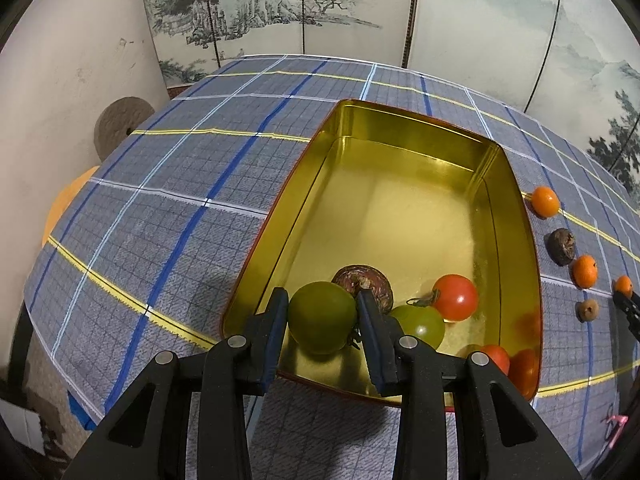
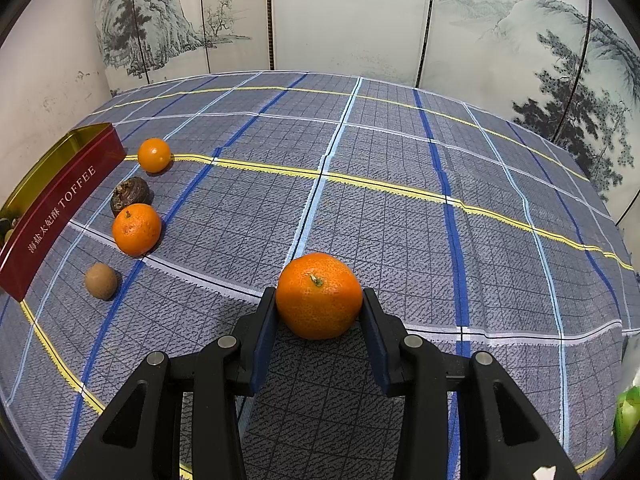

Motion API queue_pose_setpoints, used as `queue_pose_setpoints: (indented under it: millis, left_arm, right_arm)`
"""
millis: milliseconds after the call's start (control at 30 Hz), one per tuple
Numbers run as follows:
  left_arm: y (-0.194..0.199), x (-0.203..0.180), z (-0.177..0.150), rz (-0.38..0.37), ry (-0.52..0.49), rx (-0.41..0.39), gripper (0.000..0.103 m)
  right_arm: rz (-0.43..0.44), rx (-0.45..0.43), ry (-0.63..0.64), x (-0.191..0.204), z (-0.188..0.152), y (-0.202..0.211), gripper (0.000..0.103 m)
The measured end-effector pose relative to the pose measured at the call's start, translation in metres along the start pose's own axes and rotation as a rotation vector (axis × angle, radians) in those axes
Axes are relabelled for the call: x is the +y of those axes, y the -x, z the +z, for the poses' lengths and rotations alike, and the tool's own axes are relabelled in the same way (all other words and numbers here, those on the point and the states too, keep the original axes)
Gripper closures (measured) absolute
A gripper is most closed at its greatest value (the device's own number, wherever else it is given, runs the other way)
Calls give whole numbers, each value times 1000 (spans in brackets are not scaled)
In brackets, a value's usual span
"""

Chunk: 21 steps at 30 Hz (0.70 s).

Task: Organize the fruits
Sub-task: 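Carry the green tomato into the tin box and open the left tool, then lift the open left tool away from the tin box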

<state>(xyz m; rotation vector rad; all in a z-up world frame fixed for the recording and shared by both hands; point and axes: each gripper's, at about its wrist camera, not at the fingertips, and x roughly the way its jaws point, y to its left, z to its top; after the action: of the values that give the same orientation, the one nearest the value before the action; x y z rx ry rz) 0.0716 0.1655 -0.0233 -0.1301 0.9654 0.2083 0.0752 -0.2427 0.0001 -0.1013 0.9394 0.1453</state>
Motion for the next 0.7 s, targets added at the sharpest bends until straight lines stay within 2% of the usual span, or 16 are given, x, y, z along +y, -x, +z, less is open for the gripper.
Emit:
queue_pose_setpoints:
  millis: [367, 433, 500, 700]
  left_arm:
    - [0, 0, -1, 0, -2, -2, 65]
    - [2, 1, -2, 8, -4, -7, 60]
    - [3, 0, -1, 14, -8, -12, 52]
    - [12, -1, 0, 13, -16, -29, 50]
  right_arm:
    - [-1, 0, 1, 1, 0, 0, 65]
    - [-1, 0, 0, 1, 0, 0, 65]
    - [0, 0, 0, 1, 0, 0, 65]
    - [-1, 0, 0, 1, 0, 0, 65]
